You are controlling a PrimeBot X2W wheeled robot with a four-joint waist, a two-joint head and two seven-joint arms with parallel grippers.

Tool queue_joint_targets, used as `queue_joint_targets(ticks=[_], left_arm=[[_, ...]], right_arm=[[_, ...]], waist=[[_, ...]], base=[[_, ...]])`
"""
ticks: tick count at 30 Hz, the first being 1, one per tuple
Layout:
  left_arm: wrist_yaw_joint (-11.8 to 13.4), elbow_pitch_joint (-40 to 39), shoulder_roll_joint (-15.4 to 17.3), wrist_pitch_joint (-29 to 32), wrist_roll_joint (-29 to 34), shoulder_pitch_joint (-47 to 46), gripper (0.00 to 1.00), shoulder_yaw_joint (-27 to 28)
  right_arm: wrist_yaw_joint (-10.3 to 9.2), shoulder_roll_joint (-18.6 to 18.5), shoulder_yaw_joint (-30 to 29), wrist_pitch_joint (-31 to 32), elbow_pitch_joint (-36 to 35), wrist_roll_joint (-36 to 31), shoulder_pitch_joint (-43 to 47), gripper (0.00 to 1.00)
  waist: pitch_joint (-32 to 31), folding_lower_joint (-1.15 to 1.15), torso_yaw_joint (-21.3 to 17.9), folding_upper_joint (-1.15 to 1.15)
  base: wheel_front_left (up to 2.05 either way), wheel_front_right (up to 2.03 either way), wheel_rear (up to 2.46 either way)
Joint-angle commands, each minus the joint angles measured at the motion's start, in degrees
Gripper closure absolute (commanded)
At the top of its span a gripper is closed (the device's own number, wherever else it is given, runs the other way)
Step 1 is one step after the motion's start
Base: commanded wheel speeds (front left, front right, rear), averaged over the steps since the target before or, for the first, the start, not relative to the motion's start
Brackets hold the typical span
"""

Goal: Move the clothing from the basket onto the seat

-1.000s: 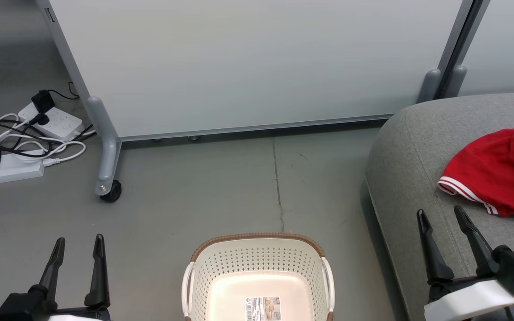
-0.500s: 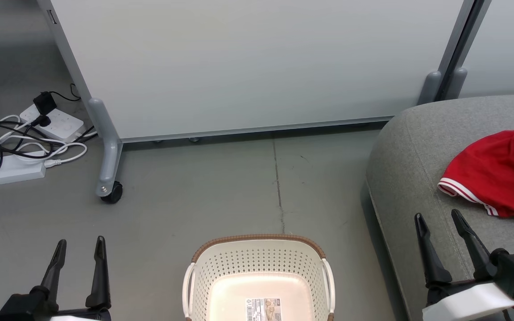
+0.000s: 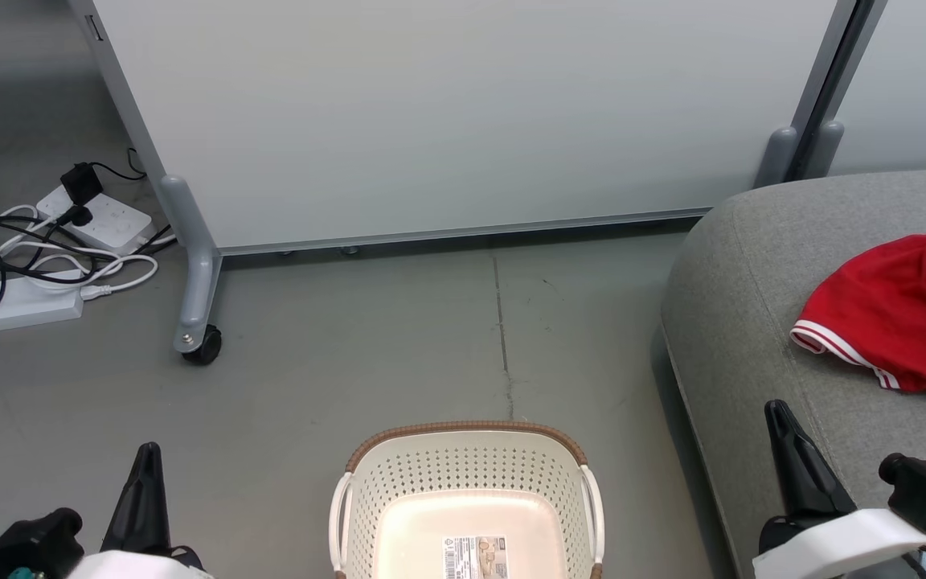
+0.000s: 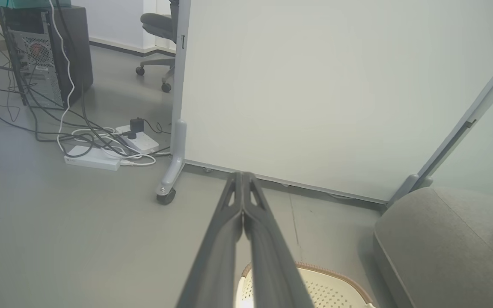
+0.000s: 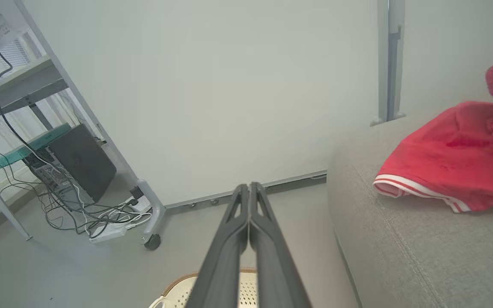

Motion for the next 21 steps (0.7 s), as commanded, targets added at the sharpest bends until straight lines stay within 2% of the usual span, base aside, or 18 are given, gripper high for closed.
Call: queue_joint_targets(ticks=[1, 21], left_arm=[[-0.6, 0.1, 0.3, 0.6, -2.1, -2.6, 1.00, 1.2], [-4.3, 5.9, -1.9, 6.8, -16.0, -9.4, 1.00, 6.2]], right_arm=[[0.00, -0.4, -0.1, -0.2, 0.1, 2.7, -2.2, 1.00], [0.00, -0.5, -0.5, -0.3, 7.0, 20.3, -8.0, 1.00]], waist=[[0.0, 0.00, 0.0, 0.00], [0.3, 0.00, 0.2, 0.00]], base=[[0.00, 0.00, 0.00], [0.00, 0.00, 0.00]])
